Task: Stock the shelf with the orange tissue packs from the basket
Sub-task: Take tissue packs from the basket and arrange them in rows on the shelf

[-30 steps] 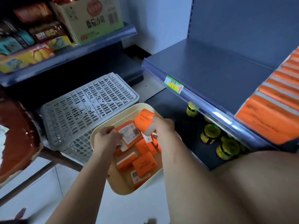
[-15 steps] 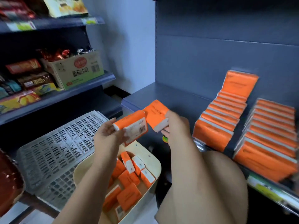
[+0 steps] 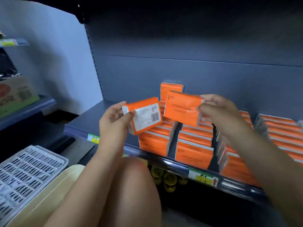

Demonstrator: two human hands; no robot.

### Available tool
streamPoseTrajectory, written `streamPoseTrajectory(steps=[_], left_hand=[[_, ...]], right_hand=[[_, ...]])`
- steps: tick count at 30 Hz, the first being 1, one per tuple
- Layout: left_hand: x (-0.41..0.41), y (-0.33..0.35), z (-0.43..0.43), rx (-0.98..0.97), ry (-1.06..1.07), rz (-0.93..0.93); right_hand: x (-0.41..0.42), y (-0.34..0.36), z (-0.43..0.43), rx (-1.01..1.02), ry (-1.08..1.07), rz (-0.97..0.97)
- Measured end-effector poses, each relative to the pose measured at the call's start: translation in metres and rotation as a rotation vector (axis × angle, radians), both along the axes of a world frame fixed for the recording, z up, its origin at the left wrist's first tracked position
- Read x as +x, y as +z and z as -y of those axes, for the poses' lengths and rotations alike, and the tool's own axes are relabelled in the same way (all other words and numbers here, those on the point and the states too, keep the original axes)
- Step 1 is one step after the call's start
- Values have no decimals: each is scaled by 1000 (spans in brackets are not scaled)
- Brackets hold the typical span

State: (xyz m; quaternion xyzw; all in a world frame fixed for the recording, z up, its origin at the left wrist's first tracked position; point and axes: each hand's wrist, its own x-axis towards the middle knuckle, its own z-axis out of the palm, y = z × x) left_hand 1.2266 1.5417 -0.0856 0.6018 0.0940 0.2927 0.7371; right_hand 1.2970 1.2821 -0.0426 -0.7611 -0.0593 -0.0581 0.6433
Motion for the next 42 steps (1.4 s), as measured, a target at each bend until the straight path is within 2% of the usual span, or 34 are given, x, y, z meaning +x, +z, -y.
streamPoseTrajectory(steps=[5, 13, 21, 26, 31, 42], left_hand=[[53, 11, 59, -47, -115, 8], [149, 16, 89, -124, -134, 29], [198, 12, 95, -163, -110, 92], [210, 5, 94, -156, -113, 94], [221, -1, 89, -233, -82, 81], [220, -3, 98, -9, -122, 126]], right_hand=[[13, -18, 78, 50, -147, 25], [73, -31, 126, -24, -121, 20], [141, -37, 110, -17, -243, 60], [166, -25, 96, -78, -236, 63], [186, -21, 85, -116, -212, 80], [209, -45, 76, -201, -182, 25]])
